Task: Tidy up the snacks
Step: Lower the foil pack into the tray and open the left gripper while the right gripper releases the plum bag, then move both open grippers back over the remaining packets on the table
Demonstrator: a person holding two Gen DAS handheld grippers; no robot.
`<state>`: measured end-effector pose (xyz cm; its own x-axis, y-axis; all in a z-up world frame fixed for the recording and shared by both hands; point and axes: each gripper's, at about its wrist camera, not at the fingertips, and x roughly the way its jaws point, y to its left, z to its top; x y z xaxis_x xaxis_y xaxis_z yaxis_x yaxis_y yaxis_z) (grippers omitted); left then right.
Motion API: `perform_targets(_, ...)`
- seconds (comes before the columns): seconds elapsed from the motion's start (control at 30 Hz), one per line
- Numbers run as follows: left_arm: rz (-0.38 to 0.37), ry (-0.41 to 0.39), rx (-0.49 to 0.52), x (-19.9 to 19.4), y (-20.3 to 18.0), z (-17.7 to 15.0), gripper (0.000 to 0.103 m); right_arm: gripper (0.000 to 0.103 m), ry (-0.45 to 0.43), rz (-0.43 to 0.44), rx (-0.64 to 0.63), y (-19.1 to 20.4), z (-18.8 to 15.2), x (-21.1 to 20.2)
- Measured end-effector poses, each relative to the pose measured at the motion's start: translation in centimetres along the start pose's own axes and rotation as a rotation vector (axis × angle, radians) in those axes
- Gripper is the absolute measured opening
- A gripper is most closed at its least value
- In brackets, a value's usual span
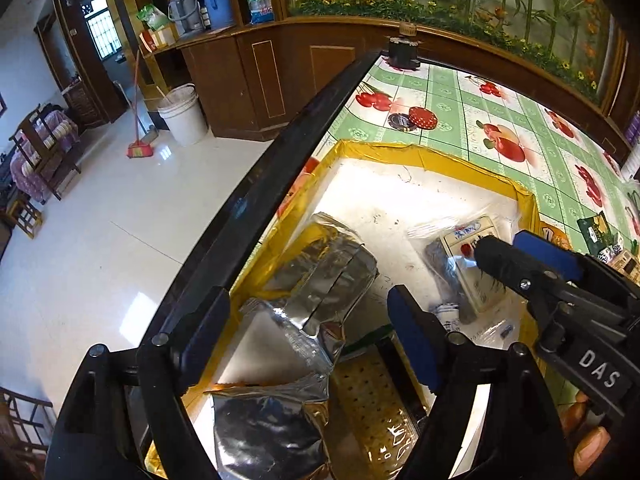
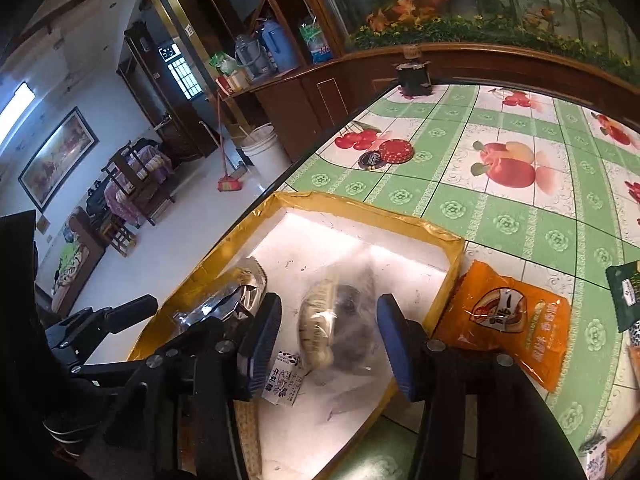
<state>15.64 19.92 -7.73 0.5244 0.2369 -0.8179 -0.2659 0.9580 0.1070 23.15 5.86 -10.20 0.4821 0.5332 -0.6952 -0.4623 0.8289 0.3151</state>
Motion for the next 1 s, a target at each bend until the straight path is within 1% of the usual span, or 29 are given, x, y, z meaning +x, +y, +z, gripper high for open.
perform_targets(0.07,0.005,-0.039,-0.01,-1.2,0.3,-0.4,0.082,0.057,-0.026,0.009,0.012,-0.3,-0.1,-1.2)
perform_targets(0.2,-0.005,-0.105,-0.037,-3.6,0.8,-1.0,0.082,0.068,-0.101,0.024,0.047,-1.2,-0.5,-4.8)
perform_targets(0.33,-0.026,-0.157,-0.056,-5.8,0.7,-1.8,0.082,0.07,-0.155,0.017,0.068,-2.2,-1.4,-8.5)
perform_targets(0.4,-0.037,-0.171,-0.056,-6.6,0.3,-2.1,0.082,0.074,-0.175,0.002,0.078,-2.7,-2.1,-10.0)
perform_targets(0.57,-0.07,-0.184,-0.045,-8.1,-1.1,-2.6,0.082,0.08,-0.189,-0.022,0.102,-4.2,-3.8,-13.1)
perform_targets(0.73,-0.092,-0.2,-0.008,-9.4,-3.2,-3.1,0.082,0.083,-0.212,-0.058,0.125,-5.9,-5.7,-15.8)
perform_targets(0.8,-0.113,-0.195,-0.002,-9.8,-4.0,-3.2,0.082,0.084,-0.221,-0.074,0.14,-6.8,-6.7,-16.8)
perform_targets(0.9,-0.161,-0.18,0.011,-9.9,-5.3,-3.4,0.082,0.084,-0.219,-0.115,0.162,-8.4,-8.2,-17.7)
perform_targets(1.0,-0.17,-0.179,0.045,-10.1,-7.0,-3.9,0.082,0.084,-0.212,-0.151,0.195,-10.4,-10.0,-18.5)
